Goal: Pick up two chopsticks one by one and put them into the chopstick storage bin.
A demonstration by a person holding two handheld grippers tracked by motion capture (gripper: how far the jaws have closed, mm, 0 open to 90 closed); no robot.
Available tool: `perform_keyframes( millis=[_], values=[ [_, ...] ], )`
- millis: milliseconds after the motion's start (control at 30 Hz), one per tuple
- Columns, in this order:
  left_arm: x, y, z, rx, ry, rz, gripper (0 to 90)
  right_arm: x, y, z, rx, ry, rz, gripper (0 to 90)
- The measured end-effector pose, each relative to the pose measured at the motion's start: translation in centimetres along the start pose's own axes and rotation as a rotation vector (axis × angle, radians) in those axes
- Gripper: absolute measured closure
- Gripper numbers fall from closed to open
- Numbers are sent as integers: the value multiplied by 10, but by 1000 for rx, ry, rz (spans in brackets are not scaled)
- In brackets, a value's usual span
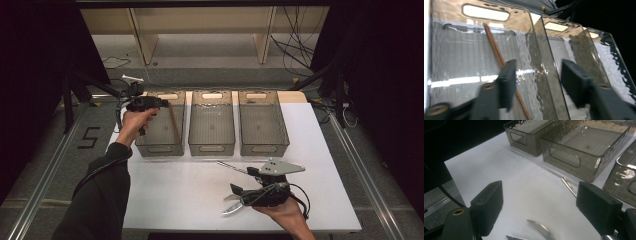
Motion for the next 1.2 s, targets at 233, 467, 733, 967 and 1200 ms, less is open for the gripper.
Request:
perform_keyframes(
  millis=[233,467,733,967,1200],
  values=[
    [-13,-3,10,44,-10,26,268,-5,3,5,0,-9,9,225],
    [-37,-20,28,123,-75,71,238,-13,8,21,16,-25,18,225],
    [-59,-61,36,210,-114,103,220,-17,14,42,1,-46,-25,230],
    [-66,-104,34,246,-152,124,213,-12,12,57,15,-48,-80,240],
    [-66,-142,27,252,-201,143,208,2,8,65,0,-45,-133,259]
  ],
)
Point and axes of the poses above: each handheld gripper's, and its own axes: x roughly forward along the jaws, y roughly out of its top, z roughly to its right, the point moved 6 cm from there along x, roughly forward along the jaws, and after that the axes turned 4 degrees about y, right-handed, at the moved point
